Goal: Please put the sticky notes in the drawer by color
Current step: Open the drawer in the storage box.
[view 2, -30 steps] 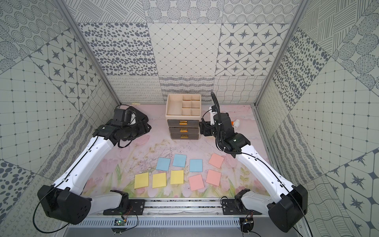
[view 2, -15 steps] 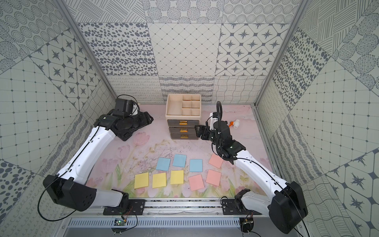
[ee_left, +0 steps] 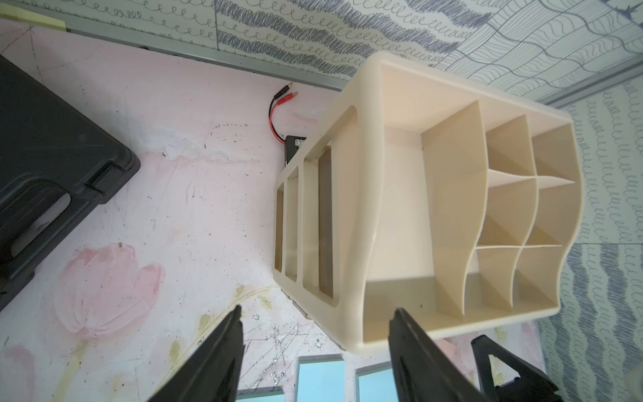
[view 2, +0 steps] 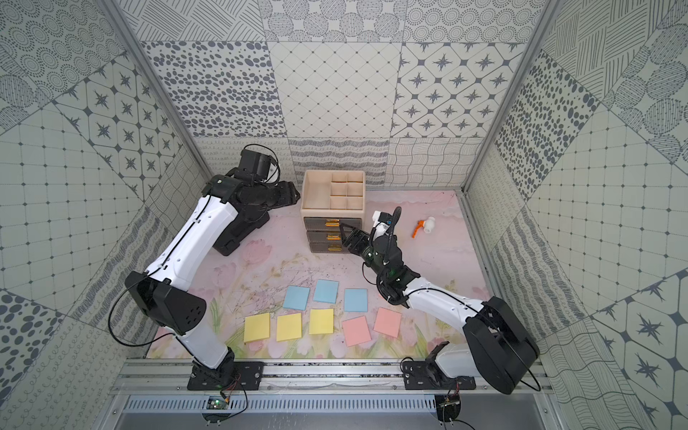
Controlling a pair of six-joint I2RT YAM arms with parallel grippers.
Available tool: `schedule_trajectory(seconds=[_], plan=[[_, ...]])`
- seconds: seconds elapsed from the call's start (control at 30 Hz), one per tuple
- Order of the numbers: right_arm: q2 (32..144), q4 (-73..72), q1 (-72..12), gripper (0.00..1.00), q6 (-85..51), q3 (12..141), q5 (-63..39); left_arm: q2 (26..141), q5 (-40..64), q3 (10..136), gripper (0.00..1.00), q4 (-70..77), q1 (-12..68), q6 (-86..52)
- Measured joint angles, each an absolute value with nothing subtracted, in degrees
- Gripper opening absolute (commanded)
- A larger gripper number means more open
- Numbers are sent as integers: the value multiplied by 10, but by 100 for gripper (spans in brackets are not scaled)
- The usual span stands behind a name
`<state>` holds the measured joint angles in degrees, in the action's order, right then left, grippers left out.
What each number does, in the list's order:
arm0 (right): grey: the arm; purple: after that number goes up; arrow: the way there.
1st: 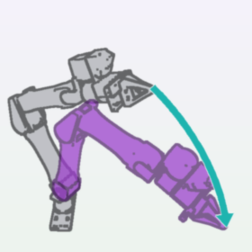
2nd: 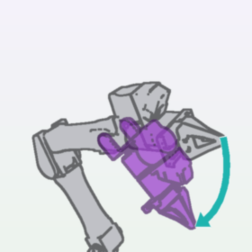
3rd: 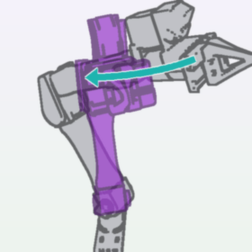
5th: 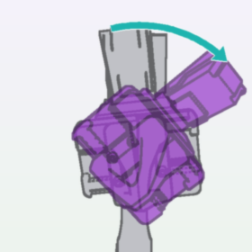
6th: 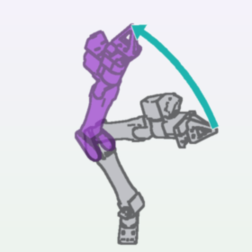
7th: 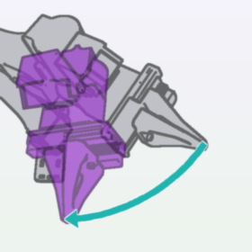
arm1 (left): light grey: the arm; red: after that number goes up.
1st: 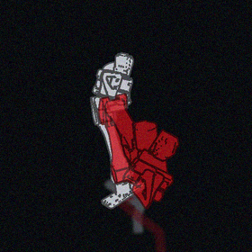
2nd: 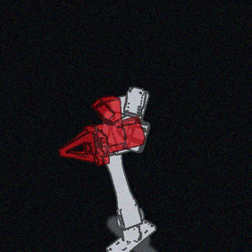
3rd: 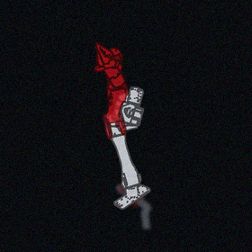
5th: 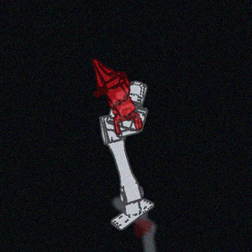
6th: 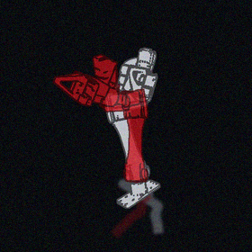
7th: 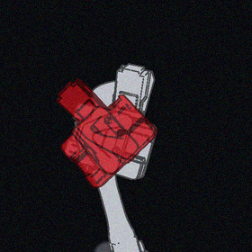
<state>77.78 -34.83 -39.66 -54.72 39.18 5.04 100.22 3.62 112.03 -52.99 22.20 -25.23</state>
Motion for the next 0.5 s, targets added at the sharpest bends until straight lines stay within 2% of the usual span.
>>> schedule_trajectory(seconds=[0.1, 0.27, 0.5], plan=[[802, -374, -415, 73, -563, 399, 59, 1035, 16, 1162, 67, -548, 232, -236], [835, -397, -424, 67, -586, 417, 70, 1070, -9, 1202, 62, -567, 240, -215], [856, -421, -426, 65, -602, 435, 84, 1102, -27, 1245, 55, -585, 243, -195]])
